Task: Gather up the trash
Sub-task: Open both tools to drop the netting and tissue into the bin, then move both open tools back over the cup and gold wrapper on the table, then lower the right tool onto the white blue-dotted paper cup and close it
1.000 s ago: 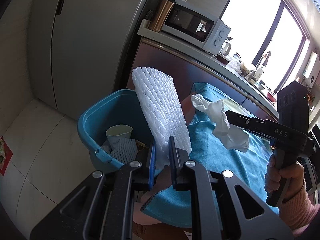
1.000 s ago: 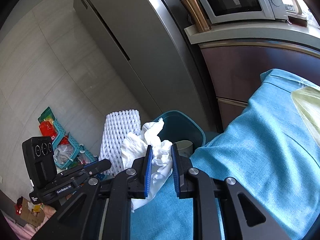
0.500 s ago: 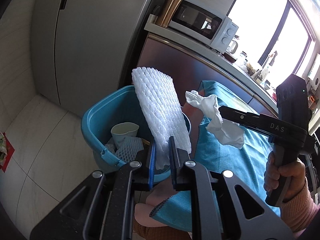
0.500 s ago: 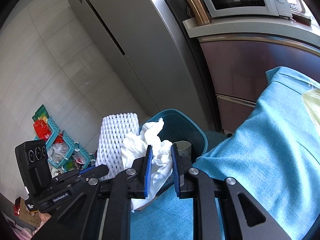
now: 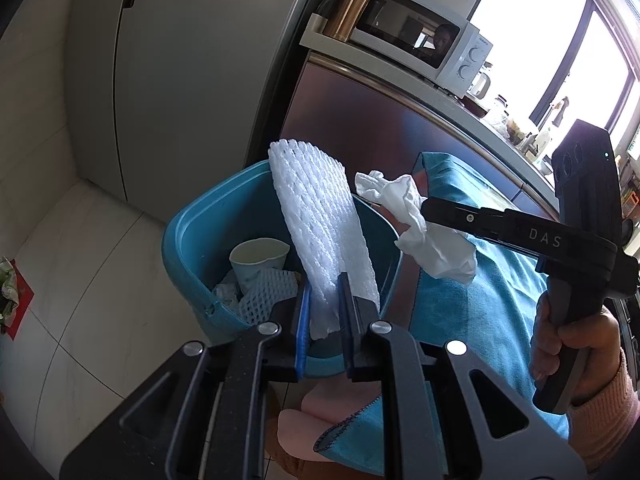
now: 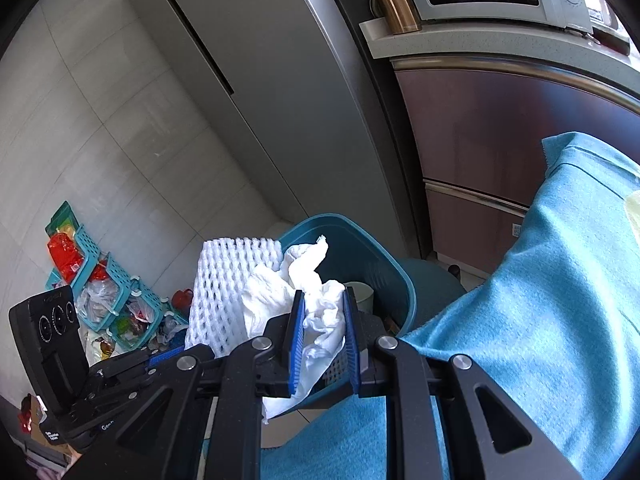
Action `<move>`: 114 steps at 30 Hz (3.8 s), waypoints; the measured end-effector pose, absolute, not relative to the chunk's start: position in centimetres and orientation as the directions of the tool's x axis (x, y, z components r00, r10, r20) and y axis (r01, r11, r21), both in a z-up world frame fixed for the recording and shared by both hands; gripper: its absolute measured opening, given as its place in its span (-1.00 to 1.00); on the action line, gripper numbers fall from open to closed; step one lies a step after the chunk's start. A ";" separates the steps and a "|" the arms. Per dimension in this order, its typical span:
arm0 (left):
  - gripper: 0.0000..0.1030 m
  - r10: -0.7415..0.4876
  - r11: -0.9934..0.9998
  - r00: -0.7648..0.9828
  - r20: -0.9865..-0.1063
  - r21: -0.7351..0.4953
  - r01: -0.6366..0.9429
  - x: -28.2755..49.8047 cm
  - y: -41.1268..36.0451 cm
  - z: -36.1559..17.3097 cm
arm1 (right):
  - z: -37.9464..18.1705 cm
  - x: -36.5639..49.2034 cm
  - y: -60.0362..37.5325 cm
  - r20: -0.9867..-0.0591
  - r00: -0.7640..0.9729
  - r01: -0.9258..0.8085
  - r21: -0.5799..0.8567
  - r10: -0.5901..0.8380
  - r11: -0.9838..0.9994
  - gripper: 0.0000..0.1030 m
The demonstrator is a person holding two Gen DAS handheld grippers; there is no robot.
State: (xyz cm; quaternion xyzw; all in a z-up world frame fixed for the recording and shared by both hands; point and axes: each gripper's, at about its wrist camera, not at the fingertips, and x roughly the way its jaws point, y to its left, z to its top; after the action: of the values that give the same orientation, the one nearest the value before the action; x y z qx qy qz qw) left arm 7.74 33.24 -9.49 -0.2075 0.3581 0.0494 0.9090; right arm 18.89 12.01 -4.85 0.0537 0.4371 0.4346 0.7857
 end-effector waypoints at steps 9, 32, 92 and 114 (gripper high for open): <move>-0.74 -0.086 0.895 0.705 -0.704 -0.365 -0.255 9.5 33.7 -11.6 | -5.8 19.4 13.8 -0.675 0.241 -0.615 0.450 0.698 0.648 -0.54; -0.46 -0.069 0.900 0.701 -0.710 -0.348 -0.264 10.6 33.1 -13.9 | -6.1 19.1 10.5 -0.639 0.229 -0.616 0.489 0.734 0.618 -0.44; -0.34 -0.541 0.815 0.498 -0.678 -0.276 0.510 20.4 -9.6 -7.4 | -8.6 22.8 -31.1 -0.555 0.543 -0.222 0.629 0.630 0.745 0.02; -0.31 -0.583 0.758 0.394 -0.711 -0.301 0.579 20.7 -15.7 -9.0 | -6.0 15.6 -39.5 -0.541 0.735 -0.126 0.482 0.408 0.867 -0.96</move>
State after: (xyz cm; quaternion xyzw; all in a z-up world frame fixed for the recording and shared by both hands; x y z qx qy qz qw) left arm 20.74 -15.67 -9.01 -0.0023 0.4265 -0.3477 0.8350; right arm 15.64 -39.51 -5.97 0.2118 0.3328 0.1471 0.9071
